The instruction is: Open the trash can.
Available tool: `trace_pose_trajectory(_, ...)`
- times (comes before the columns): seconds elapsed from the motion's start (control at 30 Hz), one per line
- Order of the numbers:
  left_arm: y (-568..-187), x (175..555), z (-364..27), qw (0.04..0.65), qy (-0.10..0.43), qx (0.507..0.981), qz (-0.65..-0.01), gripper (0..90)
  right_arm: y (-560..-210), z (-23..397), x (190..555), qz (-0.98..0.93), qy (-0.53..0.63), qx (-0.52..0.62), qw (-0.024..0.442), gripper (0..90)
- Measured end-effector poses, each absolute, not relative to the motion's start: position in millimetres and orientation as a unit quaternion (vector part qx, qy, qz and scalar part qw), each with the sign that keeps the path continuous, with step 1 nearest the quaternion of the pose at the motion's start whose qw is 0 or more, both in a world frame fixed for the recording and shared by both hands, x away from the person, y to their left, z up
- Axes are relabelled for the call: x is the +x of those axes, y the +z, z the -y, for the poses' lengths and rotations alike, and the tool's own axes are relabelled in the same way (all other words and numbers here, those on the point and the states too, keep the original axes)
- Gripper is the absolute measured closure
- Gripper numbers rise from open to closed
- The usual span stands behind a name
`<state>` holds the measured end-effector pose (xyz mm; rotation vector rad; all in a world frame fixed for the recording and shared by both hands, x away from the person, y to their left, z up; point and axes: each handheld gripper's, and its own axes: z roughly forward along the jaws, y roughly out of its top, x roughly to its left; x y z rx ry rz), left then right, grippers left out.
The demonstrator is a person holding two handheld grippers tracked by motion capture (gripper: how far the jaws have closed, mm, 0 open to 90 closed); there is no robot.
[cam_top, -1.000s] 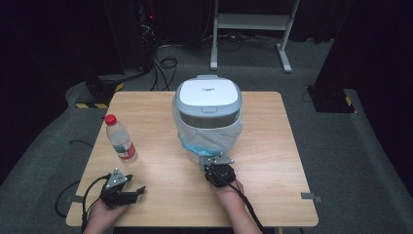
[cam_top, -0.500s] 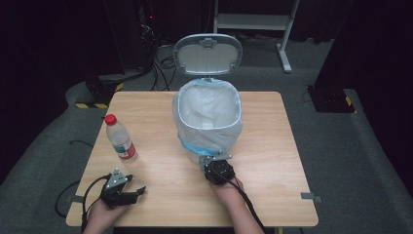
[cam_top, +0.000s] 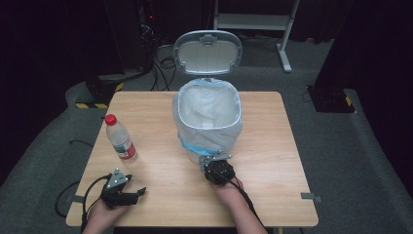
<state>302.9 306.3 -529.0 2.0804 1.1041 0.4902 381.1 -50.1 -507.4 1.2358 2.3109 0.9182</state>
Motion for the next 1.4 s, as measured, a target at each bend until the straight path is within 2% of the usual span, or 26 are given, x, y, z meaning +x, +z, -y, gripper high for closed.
trace_pose_trajectory(0.33,-529,302,-305,0.357,0.193,0.803,-0.436,20.4,-513,53,376,-0.809,0.349,0.430,0.197,60.0)
trace_pose_trajectory(0.37,-529,302,-304,0.356,0.193,0.802,-0.440,17.1,-513,53,376,-0.810,0.349,0.428,0.196,60.0)
trace_pose_trajectory(0.6,-527,308,-305,0.344,0.178,0.798,-0.461,8.5,-512,54,378,-0.815,0.347,0.421,0.193,60.0)
trace_pose_trajectory(0.73,-523,309,-308,0.346,0.178,0.792,-0.470,6.2,-512,54,377,-0.816,0.347,0.420,0.194,59.9)
trace_pose_trajectory(1.1,-505,318,-328,0.351,0.222,0.769,-0.486,0.8,-513,53,377,-0.813,0.348,0.423,0.198,60.2)
trace_pose_trajectory(1.23,-493,325,-333,0.357,0.254,0.755,-0.488,0.5,-513,54,378,-0.815,0.347,0.419,0.202,60.2)
trace_pose_trajectory(1.4,-485,330,-334,0.357,0.269,0.750,-0.488,0.5,-513,53,377,-0.814,0.345,0.420,0.202,60.2)
